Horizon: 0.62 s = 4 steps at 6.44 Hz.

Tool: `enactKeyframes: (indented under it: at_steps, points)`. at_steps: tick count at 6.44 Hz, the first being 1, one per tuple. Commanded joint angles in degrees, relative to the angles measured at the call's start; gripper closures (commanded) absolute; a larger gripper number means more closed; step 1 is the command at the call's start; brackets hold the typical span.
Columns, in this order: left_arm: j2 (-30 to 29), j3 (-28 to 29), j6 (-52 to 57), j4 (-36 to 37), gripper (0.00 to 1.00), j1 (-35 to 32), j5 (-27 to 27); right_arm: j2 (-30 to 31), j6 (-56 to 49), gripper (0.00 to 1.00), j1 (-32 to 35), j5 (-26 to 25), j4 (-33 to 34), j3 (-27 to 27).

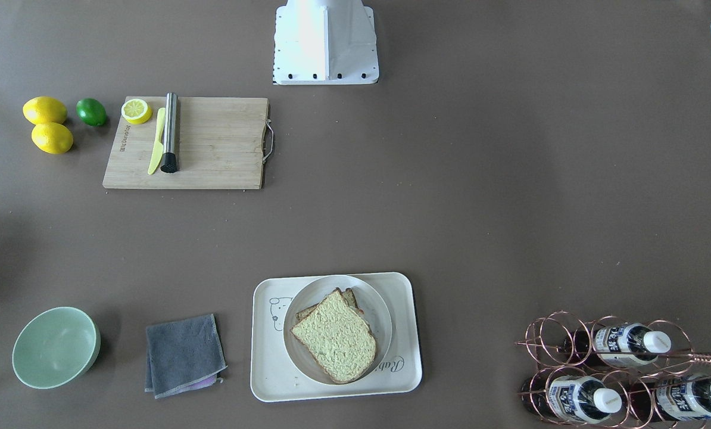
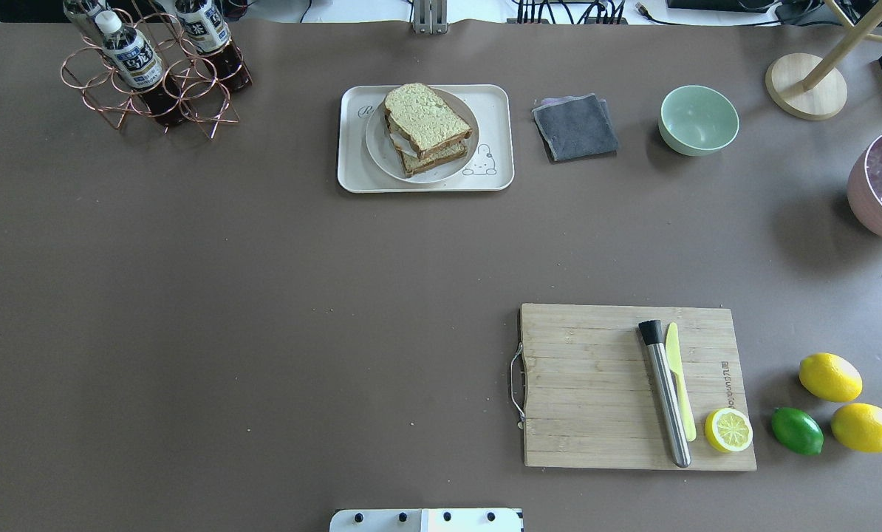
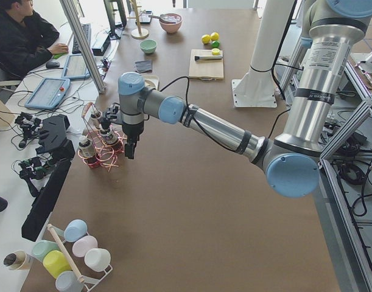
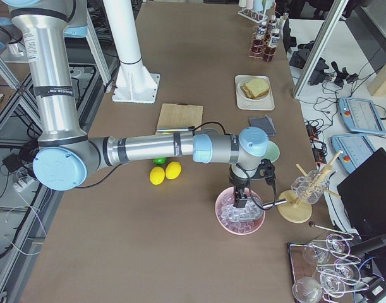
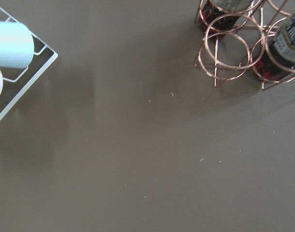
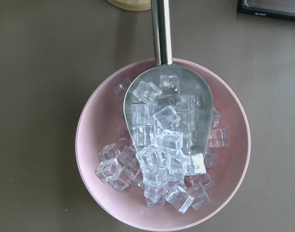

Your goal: Make sandwich and place on tray

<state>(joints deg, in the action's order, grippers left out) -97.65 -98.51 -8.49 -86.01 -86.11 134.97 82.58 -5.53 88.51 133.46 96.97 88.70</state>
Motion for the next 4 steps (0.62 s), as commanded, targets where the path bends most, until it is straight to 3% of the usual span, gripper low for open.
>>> enactKeyframes:
  at_steps: [1, 4]
  points:
    - [7.01, 0.86, 3.13, -3.70, 0.02, -1.42, 5.80, 0.65, -0.54, 0.00, 1.13, 1.88, -0.03, -1.86]
    - [8.18, 1.56, 3.13, -4.78, 0.02, -1.42, 6.45, 0.47, -0.36, 0.00, 1.13, 2.06, -0.12, -1.69]
